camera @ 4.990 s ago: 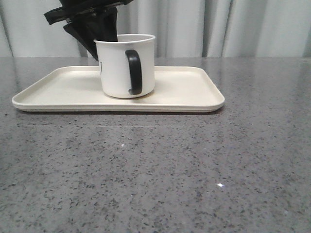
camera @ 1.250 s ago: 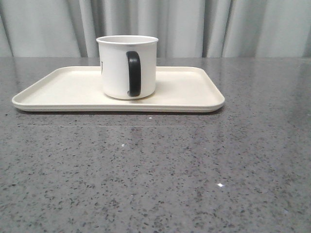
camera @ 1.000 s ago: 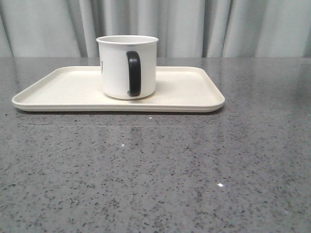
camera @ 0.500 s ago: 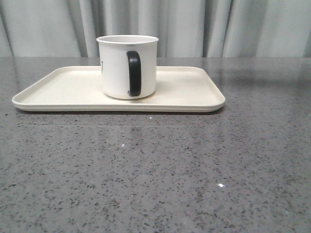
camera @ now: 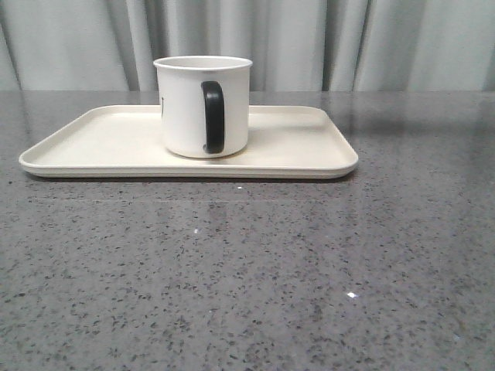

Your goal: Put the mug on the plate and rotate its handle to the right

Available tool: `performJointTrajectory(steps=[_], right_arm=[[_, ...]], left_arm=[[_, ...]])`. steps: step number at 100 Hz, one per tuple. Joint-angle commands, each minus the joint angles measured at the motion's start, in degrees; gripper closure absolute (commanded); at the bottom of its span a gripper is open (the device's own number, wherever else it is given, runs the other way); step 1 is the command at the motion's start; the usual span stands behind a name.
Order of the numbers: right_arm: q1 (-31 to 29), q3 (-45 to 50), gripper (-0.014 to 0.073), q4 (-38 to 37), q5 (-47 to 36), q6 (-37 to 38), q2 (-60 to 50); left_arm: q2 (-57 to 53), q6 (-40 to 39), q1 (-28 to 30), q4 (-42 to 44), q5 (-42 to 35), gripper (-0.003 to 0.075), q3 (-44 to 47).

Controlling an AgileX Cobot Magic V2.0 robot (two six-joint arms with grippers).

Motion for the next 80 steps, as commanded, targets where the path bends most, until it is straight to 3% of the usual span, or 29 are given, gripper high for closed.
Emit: performJointTrajectory(steps=[1, 80], right_arm=[[0.1, -2.0, 0.0104, 2.0, -0.5, -0.3, -1.3], [2.7, -2.0, 0.0106, -5.9, 1.6, 1.9, 4.6]], left_arm=[[-0.5, -0.5, 0.1, -0.1, -2.7, 0.0740, -1.2], [-0.5, -0.5, 0.1, -0.3, -2.7, 0.0740, -1.2]])
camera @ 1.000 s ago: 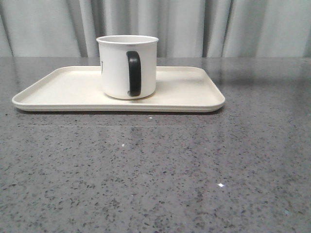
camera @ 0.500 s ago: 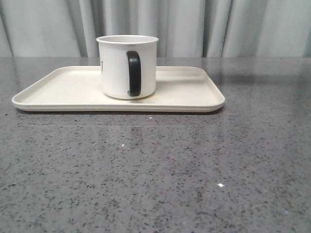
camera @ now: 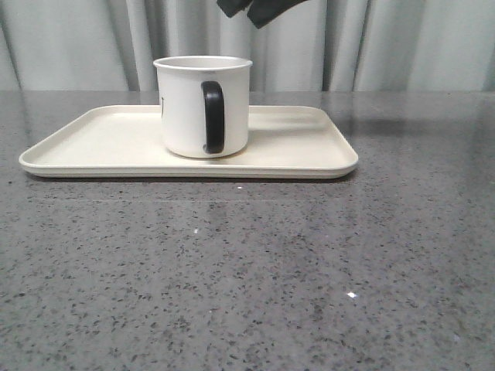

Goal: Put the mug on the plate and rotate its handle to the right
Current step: 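Lower the open right gripper into the mug rim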

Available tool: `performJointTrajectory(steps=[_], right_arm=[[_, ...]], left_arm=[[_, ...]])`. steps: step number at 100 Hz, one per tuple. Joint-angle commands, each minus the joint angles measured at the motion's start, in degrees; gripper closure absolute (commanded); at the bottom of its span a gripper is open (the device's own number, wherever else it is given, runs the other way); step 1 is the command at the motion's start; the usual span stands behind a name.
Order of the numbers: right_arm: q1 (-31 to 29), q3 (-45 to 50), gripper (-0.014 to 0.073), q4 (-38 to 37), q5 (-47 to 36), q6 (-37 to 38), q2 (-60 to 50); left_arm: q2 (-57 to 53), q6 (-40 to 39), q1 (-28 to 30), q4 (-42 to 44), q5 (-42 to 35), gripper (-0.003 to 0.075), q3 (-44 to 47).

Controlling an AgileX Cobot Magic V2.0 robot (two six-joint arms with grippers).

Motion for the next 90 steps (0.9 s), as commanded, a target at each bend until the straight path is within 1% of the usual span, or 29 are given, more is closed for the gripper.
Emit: performJointTrajectory(steps=[1, 23, 48, 59, 67, 90], right_arm=[[0.1, -2.0, 0.0106, 0.8, -0.4, 0.7, -2.6], [1.1, -1.9, 0.0106, -0.6, -0.2, 0.8, -2.6], [1.4, -1.8, 0.0106, -1.7, -0.1, 2.6, -1.4], [1.4, -1.8, 0.0106, -1.7, 1.1, 2.9, 0.2], [1.5, -1.8, 0.0106, -1.6, 1.8, 4.5, 1.0], [2.4, -1.8, 0.0106, -1.6, 0.7, 4.6, 1.2]], left_arm=[[-0.5, -0.5, 0.1, 0.1, -2.9, 0.0740, -1.2], [-0.5, -0.5, 0.1, 0.0, -2.9, 0.0740, -1.2], [-0.5, -0.5, 0.1, -0.5, -2.9, 0.0740, -1.2], [-0.5, -0.5, 0.1, -0.6, -2.8, 0.0740, -1.2], [-0.5, -0.5, 0.1, -0.6, -2.6, 0.0740, -1.2], [-0.5, -0.5, 0.1, -0.6, -2.6, 0.0740, -1.2]])
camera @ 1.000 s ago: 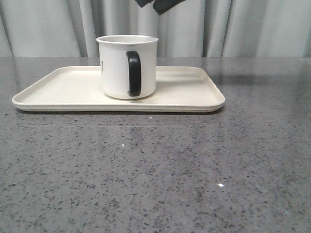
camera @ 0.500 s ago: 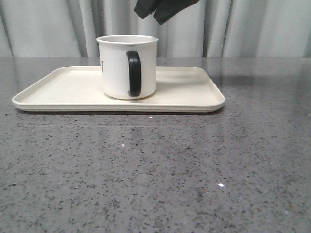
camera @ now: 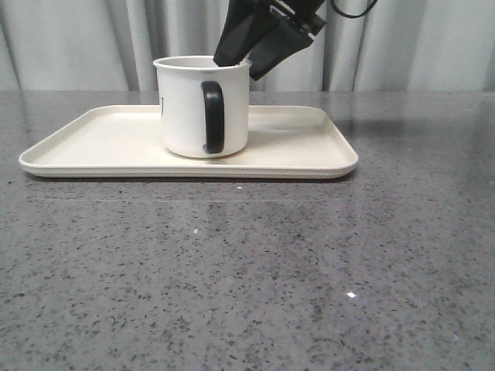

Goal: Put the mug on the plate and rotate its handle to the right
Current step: 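Lower the open right gripper into the mug rim, then grip the mug rim with the right gripper, lift and turn it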

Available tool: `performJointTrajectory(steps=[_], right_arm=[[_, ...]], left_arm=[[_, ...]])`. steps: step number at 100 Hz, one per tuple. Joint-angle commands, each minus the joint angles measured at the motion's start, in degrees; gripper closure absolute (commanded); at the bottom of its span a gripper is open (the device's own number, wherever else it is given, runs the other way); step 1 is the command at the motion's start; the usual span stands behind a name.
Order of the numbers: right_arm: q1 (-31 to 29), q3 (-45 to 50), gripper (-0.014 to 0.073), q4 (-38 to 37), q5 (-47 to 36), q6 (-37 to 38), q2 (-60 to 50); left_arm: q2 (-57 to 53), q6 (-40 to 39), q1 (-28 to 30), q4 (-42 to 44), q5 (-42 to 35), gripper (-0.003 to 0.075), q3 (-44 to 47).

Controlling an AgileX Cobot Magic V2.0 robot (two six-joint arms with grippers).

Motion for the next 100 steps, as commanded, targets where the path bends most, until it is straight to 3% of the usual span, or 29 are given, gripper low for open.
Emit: performJointTrajectory(steps=[1, 85, 100], right_arm=[[0.3, -1.8, 0.0106, 2.0, -1.7, 0.0, -3.5], [1.2, -1.8, 0.0108, 1.9, -1.9, 0.3, -1.8], [1.2, -1.8, 0.0224, 1.9, -1.8, 0.4, -1.8]], left_arm=[[-0.5, -0.5, 0.1, 0.0, -3.3, 0.0740, -1.2], [-0.5, -0.5, 0.1, -0.1, -3.4, 0.0740, -1.2], [-0.5, -0.5, 0.1, -0.1, -3.4, 0.0740, -1.2]])
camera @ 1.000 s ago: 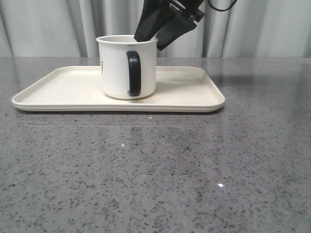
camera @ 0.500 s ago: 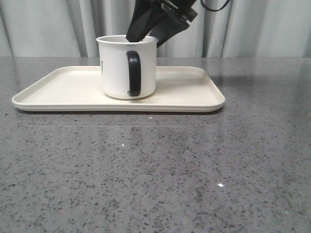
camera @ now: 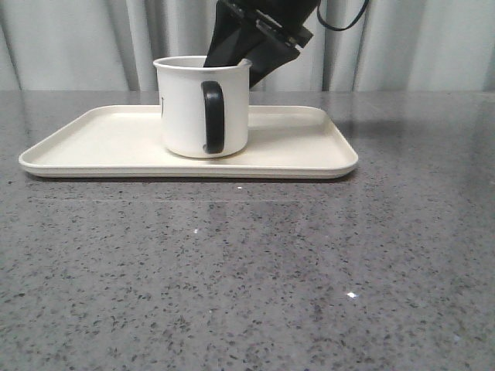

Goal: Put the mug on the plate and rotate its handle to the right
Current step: 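Grip the mug rim with the right gripper, lift and turn it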

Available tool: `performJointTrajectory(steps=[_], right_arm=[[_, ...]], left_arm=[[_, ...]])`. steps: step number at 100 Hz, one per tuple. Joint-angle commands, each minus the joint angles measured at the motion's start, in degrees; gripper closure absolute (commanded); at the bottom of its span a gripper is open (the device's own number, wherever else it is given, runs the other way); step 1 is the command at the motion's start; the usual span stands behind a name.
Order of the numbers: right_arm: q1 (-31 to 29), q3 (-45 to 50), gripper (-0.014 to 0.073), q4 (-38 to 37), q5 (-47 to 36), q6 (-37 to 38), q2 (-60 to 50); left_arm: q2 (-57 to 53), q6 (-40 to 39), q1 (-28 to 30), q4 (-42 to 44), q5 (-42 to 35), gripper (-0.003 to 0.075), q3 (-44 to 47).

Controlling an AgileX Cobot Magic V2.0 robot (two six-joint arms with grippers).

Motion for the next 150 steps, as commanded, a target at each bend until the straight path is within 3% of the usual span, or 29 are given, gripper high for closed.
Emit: performJointTrajectory(steps=[1, 30, 56, 77, 98, 132, 150], right_arm=[[-0.1, -1.8, 0.0234, 1.9, -0.6, 0.1, -3.3], [-0.1, -1.8, 0.0668, 1.9, -0.6, 0.1, -3.3], [-0.1, -2.7, 0.0651, 1.9, 0.6, 0.0, -3.3], [-0.1, -11.2, 0.0651, 0.1, 9.7, -4.9, -3.3], [-0.1, -16.1, 0.0652, -4.4, 9.8, -6.1, -3.4], [0.9, -16.1, 0.0653, -3.4, 9.8, -19.8, -3.3], [3.3, -16.1, 0.0653, -3.4, 9.8, -23.1, -3.1]], left_arm=[[-0.5, -0.5, 0.1, 0.0, -3.5, 0.0740, -1.2], [-0.5, -0.5, 0.1, 0.0, -3.6, 0.0740, -1.2], [-0.5, -0.5, 0.1, -0.2, -3.6, 0.0740, -1.2], [-0.5, -0.5, 0.1, -0.2, -3.6, 0.0740, -1.2], [-0.5, -0.5, 0.1, -0.7, -3.6, 0.0740, -1.2], [-0.5, -0.5, 0.1, -1.7, -4.0, 0.0740, -1.2], [-0.5, -0.5, 0.1, -1.7, -4.0, 0.0740, -1.2]])
